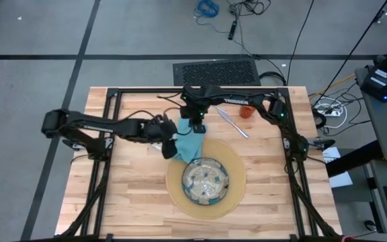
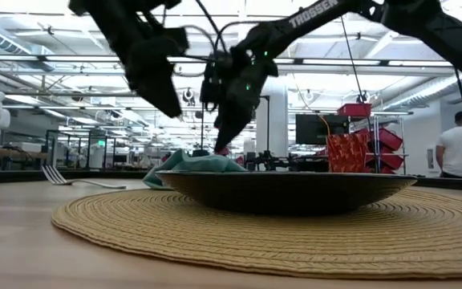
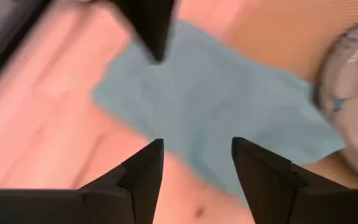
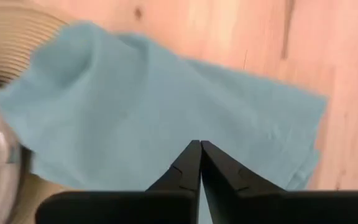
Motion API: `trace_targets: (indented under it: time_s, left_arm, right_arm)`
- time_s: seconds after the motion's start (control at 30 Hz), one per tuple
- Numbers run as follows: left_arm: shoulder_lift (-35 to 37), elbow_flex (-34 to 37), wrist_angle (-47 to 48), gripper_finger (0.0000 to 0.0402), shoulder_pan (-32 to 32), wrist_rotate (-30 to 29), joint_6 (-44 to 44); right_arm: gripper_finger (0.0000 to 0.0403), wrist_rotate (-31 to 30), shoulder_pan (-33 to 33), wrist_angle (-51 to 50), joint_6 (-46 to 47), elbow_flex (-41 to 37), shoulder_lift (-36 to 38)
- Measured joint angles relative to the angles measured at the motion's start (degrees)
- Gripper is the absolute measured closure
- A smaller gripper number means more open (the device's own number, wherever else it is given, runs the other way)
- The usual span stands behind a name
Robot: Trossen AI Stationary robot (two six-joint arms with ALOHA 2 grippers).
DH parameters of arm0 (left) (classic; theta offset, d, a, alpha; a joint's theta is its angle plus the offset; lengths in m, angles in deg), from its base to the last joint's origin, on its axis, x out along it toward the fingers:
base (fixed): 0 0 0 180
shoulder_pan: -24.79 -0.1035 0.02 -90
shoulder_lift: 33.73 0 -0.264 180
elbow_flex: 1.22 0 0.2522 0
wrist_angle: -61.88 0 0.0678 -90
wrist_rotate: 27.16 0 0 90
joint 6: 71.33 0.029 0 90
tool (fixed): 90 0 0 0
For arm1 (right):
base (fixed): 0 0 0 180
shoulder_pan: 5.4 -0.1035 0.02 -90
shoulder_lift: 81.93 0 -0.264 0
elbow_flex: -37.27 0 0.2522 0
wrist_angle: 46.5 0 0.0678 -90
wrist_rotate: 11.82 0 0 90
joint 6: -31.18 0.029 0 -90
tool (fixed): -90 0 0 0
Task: Set table place
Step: Fold the blue napkin, then move the silver fork to the top center of the table
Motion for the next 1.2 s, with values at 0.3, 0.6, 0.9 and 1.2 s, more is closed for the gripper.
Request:
trace_targets:
  time_s: [0.3,0.6,0.9,1.2]
  left_arm:
    - [18.4,10.5,4.3,0.0222,2.4,-1.8,-8.3]
    - [31.1,12.4,4.0,0.0222,7.3,-1.8,-10.9]
    - [35.6,12.4,5.5,0.0222,12.4,-0.5,-10.9]
    - [43.2,12.3,6.0,0.0222,14.4,-2.4,-8.2]
  right_arm:
    - [0.0403,8.6,-3.9,-0.2,3.0,-1.1,3.1]
    - [0.0403,1.1,-7.2,11.3,7.4,-6.1,2.6]
    - [0.0403,2.3,-7.4,12.9,11.4,-6.5,-2.5]
    - [0.0403,5.2,-8.8,22.4,14.8,-2.0,-2.6]
